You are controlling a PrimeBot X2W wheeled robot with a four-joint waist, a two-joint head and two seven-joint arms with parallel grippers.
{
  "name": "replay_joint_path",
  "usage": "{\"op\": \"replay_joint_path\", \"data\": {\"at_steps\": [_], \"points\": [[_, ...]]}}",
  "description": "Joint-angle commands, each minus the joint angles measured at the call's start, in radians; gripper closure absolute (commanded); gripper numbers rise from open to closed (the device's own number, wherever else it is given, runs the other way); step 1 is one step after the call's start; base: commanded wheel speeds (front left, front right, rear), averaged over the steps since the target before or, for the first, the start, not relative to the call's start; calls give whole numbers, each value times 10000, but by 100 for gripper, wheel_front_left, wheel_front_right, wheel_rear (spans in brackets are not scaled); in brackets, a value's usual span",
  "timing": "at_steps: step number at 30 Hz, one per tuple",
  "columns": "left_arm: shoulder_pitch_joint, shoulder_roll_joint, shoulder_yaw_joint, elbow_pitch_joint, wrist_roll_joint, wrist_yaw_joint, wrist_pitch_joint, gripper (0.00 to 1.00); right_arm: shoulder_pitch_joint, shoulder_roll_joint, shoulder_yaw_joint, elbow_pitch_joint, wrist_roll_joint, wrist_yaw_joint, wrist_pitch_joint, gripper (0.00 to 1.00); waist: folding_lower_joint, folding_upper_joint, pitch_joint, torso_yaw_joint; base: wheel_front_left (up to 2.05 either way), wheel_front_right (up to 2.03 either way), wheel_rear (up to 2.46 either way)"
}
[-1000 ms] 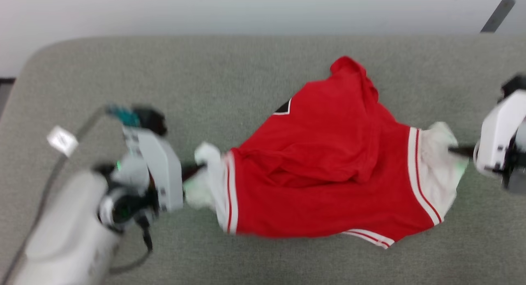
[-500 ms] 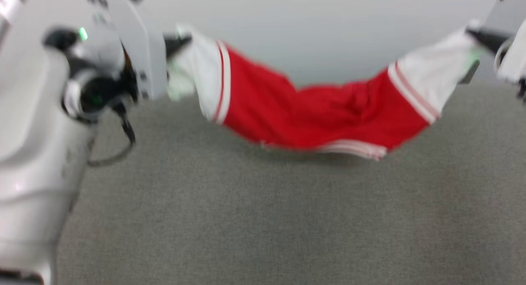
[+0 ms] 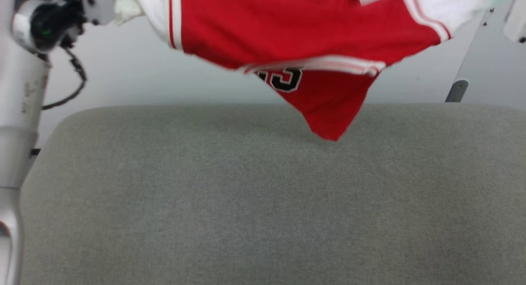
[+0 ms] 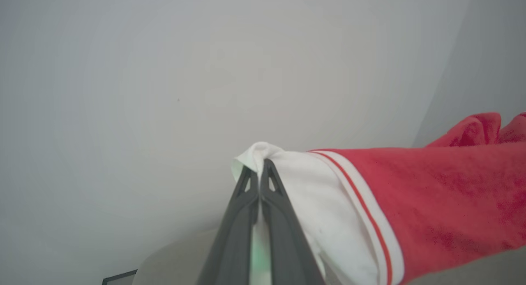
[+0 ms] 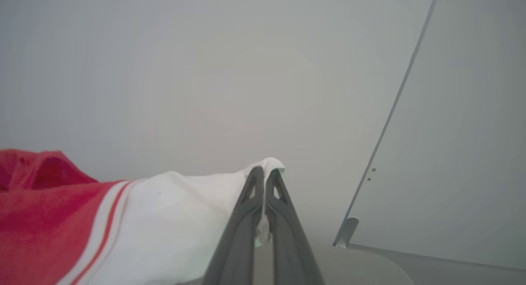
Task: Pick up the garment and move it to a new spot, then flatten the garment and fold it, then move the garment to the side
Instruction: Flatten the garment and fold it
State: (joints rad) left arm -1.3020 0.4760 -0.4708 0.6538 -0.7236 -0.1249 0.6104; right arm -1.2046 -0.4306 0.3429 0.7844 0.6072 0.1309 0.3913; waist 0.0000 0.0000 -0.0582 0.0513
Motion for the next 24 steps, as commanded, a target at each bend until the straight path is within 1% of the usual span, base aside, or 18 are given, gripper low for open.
{"op": "replay_joint_path", "data": {"at_steps": [1, 6, 12, 19, 22, 24], "points": [[-148, 152, -63, 338, 200, -32, -85, 100, -227, -58, 158, 517, -313, -3, 47, 100, 0, 0, -60, 47, 0, 0, 0], [-346, 158, -303, 1298, 270, -37, -44, 100, -570, 83, 451, 1789, -504, -3, 253, 100, 0, 0, -119, 166, 0, 0, 0], [-416, 186, -575, 1878, 209, -44, -24, 100, -762, -3, 693, 2580, -515, -6, 218, 100, 0, 0, -124, 287, 0, 0, 0], [-774, 245, -646, 1778, -210, -50, -98, 100, -1056, 31, 650, 2602, 103, -6, 95, 100, 0, 0, 20, 375, 0, 0, 0], [-915, 230, -643, 1647, -423, -51, -160, 100, -1199, 49, 473, 2481, 595, -6, 84, 100, 0, 0, 253, 432, 0, 0, 0], [-991, 211, -699, 1563, -481, -52, -258, 100, -1272, -30, 547, 2377, 651, -6, 86, 100, 0, 0, 489, 459, 0, 0, 0]]}}
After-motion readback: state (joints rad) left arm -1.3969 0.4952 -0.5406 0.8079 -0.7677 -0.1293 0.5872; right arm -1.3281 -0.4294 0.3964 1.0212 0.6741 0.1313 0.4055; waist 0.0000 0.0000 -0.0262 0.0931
